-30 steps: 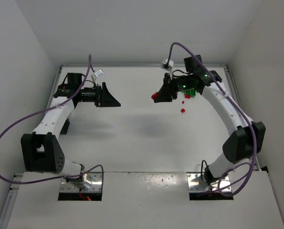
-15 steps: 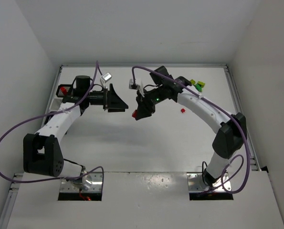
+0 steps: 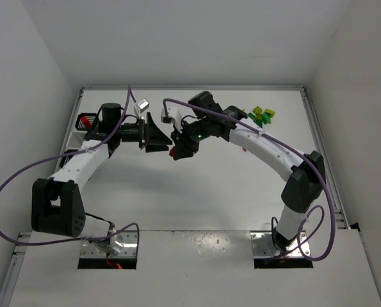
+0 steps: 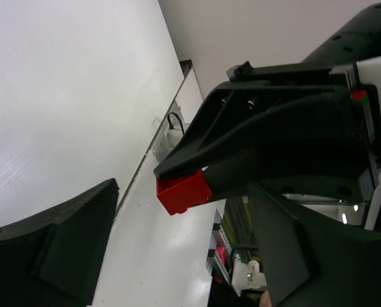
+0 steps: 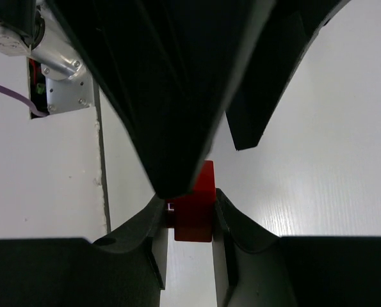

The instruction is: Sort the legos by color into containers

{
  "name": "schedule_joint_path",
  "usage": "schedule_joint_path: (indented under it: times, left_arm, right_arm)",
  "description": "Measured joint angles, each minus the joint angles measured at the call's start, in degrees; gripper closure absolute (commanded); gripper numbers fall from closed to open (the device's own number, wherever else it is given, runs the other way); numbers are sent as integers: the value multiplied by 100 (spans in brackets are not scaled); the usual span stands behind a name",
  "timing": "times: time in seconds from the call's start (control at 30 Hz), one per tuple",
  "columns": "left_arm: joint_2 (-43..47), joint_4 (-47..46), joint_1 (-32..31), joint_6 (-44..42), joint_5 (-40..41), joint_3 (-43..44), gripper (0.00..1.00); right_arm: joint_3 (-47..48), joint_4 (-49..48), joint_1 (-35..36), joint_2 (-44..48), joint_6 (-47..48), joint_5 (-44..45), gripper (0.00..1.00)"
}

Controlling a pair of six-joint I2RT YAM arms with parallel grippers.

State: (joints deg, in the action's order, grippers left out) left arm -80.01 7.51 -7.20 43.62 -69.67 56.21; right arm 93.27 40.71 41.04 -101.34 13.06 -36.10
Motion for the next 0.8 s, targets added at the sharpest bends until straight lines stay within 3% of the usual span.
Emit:
schedule_joint_path:
  times: [0.67,0.8]
  left_arm:
    - [0,-525,-63,496,-26,-466,52]
    - [0,-570,-70,568,-50,-516,67]
  right_arm:
    - [245,37,275,-166,11,616,94]
    - [245,68,334,-188,50,730,94]
